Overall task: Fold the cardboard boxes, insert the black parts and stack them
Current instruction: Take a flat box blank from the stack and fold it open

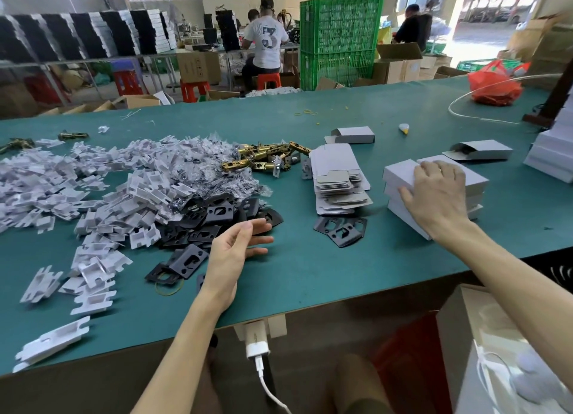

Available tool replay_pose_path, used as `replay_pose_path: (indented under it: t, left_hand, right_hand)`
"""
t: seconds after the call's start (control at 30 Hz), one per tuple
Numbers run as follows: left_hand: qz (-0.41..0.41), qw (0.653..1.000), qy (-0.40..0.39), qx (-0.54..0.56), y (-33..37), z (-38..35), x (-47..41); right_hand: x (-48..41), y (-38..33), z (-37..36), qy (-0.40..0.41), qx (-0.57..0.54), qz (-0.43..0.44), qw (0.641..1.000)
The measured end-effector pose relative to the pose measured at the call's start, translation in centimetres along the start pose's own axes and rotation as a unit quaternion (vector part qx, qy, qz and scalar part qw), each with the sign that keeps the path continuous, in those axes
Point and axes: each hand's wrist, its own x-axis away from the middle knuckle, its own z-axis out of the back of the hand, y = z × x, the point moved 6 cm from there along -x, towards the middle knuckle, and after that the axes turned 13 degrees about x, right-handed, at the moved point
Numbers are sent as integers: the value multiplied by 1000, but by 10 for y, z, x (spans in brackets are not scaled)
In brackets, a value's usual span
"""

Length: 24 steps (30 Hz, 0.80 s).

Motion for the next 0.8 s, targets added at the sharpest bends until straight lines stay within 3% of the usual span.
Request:
replay_pose_path:
  t: [0.1,0.2,0.33,0.47,0.67,0.8]
  left_hand:
    - [0,1000,2,-4,0,0,0]
    - [3,1000,6,-6,0,0,1]
    - [4,1000,13,-15,0,0,1]
    - [7,1000,16,-18,-1,0,1]
    - [6,1000,6,-23,-3,0,-1]
    - [5,1000,4,-22,-2,-1,0]
  right_hand:
    - [-7,-23,6,11,-5,43,999]
    - [-15,-64,17,37,-56,152,986]
    - [-35,-114,14,-66,-121,211,968]
    - [-43,-135,-2,-146,-60,212,964]
    - [-23,-132,19,-12,-17,233,972]
    - [-7,-115,41,63,-101,165,979]
